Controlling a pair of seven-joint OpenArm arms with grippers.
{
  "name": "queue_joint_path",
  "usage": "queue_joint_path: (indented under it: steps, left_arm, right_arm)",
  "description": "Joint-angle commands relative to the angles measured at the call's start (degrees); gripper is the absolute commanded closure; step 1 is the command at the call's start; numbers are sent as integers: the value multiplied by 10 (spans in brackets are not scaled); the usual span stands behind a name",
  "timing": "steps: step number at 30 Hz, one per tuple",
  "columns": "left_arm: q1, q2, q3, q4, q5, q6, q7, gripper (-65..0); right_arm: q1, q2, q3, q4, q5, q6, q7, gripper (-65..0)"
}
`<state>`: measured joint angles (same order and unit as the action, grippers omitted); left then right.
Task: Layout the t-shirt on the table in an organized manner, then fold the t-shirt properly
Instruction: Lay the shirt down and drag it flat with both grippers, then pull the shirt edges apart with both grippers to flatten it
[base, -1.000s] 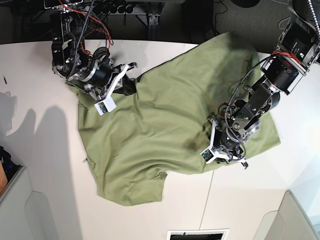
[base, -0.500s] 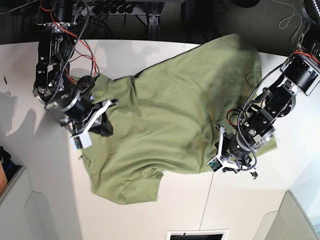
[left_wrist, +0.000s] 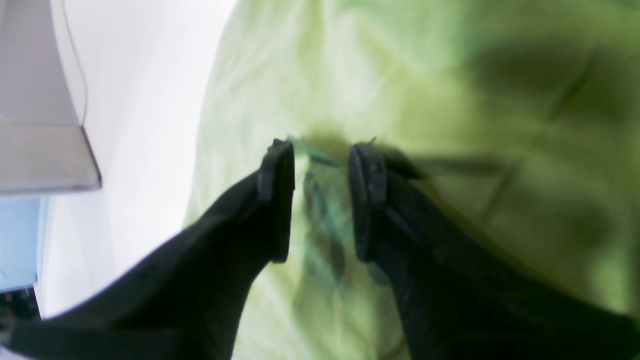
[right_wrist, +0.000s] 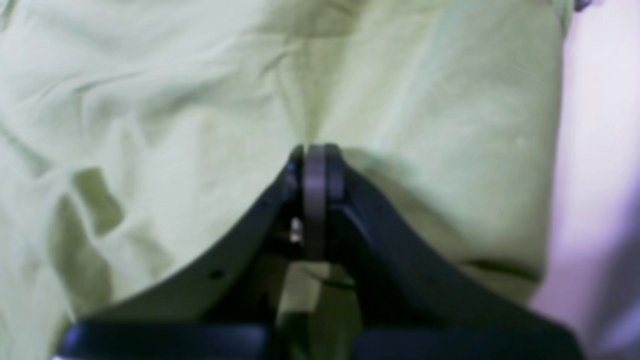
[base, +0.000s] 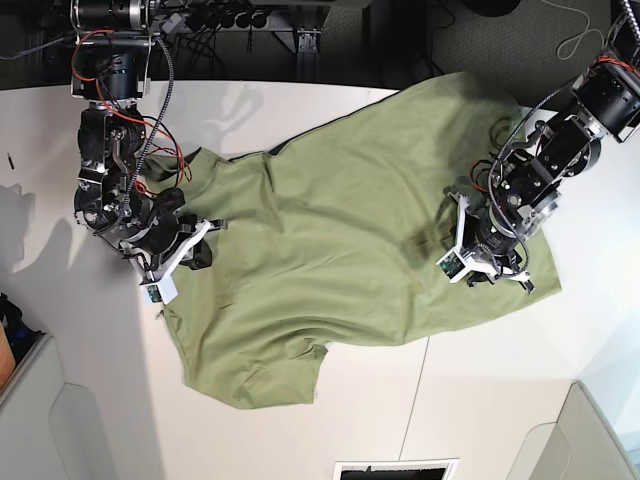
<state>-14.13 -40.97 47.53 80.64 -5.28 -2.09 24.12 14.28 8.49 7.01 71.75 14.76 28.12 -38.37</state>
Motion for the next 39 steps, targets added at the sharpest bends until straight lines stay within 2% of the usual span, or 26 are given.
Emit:
queue_joint_path:
  steps: [1, 3, 7, 9, 15, 19, 22, 25, 29, 32, 35, 39]
  left_arm:
    - [-3, -8, -3, 5, 0, -3, 5, -206]
    - [-2, -8, -3, 5, 4, -3, -2, -206]
    - [-2, -7, -3, 5, 26, -4, -37, -206]
    - [-3, -3, -3, 5, 39, -17, -52, -206]
    - [-21, 40, -3, 5, 44, -78, -54, -206]
    - [-34, 64, -3, 5, 44, -83, -47, -206]
    - [-37, 70, -3, 5, 42, -82, -44, -206]
    - [-39, 67, -3, 5, 42, -80, -39, -206]
    - [-40, 54, -3, 9, 43, -46, -33, -206]
    - [-40, 31, -3, 26, 43, -30, -29, -206]
    - [-40, 2, -3, 56, 42, -28, -21, -206]
    - [-39, -21, -3, 80, 11, -31, -7, -206]
  right_arm:
    - [11, 14, 1, -1, -8, -15, -11, 0]
    - [5, 27, 3, -2, -6, -25, -13, 0]
    - [-15, 52, 12, 10, 24, -25, -14, 0]
    - [-28, 59, 21, 19, 34, -24, -17, 0]
    - [-87, 59, 55, 58, 55, -24, -26, 0]
    - [-143, 58, 56, 113, 75, -24, -31, 0]
    - [-183, 58, 56, 163, 75, -24, -39, 0]
    - [-205, 58, 61, 208, 75, -24, -34, 0]
    - [-201, 58, 78, 244, 76, -24, -27, 0]
    - [-184, 58, 82, 245, 75, -24, -26, 0]
    - [-170, 58, 82, 244, 75, -24, -26, 0]
    - [-167, 58, 81, 223, 73, -24, -26, 0]
